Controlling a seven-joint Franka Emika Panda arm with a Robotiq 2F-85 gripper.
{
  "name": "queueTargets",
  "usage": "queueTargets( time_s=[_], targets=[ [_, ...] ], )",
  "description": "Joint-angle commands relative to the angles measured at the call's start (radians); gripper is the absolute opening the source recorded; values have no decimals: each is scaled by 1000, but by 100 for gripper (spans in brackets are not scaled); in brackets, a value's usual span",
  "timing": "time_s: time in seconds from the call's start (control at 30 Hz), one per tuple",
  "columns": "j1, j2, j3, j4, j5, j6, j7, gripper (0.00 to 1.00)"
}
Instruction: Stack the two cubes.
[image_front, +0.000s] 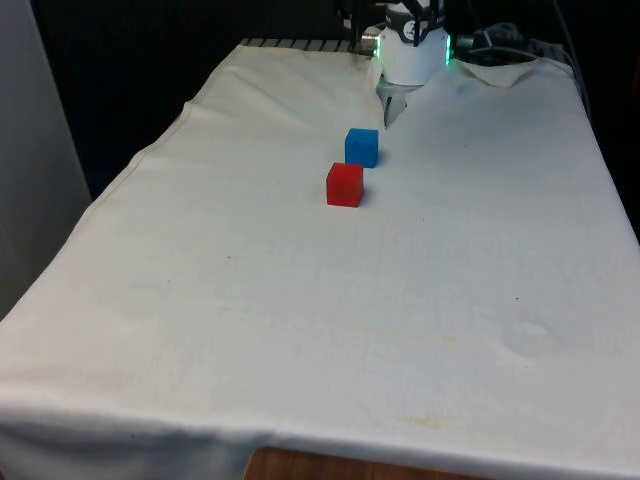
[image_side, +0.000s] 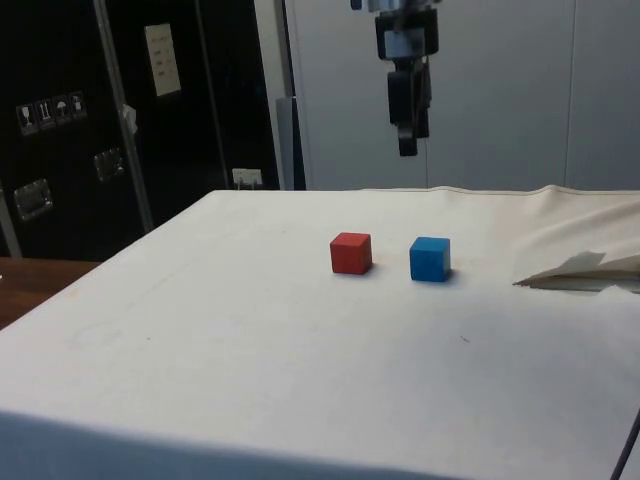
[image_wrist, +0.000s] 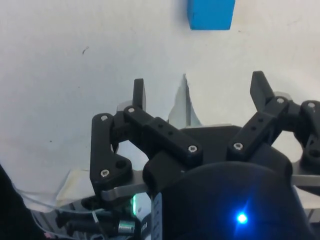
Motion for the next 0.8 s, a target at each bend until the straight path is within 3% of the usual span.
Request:
queueTargets(
  time_s=[0.0, 0.13, 0.17, 0.2, 0.43, 0.47, 0.5, 0.7, 0.73, 0.77],
  targets=[
    [-5, -3, 2, -15, -8, 27, 10, 100],
    [-8, 5, -5, -52, -8, 83, 17, 100],
    [-3, 2, -6, -49, 0, 69, 10, 100],
    [-9, 9, -6, -57, -8, 93, 19, 100],
    [-15, 47, -19, -86, -11, 163, 33, 100],
    [-6, 39, -18, -80, 0, 140, 25, 100],
    [-16, 53, -21, -88, -11, 171, 34, 100],
    [-20, 101, -40, -103, -13, 240, 42, 100],
    [-20, 107, -43, -105, -13, 249, 43, 100],
    [-12, 103, -45, -99, 0, 228, 32, 100]
  ],
)
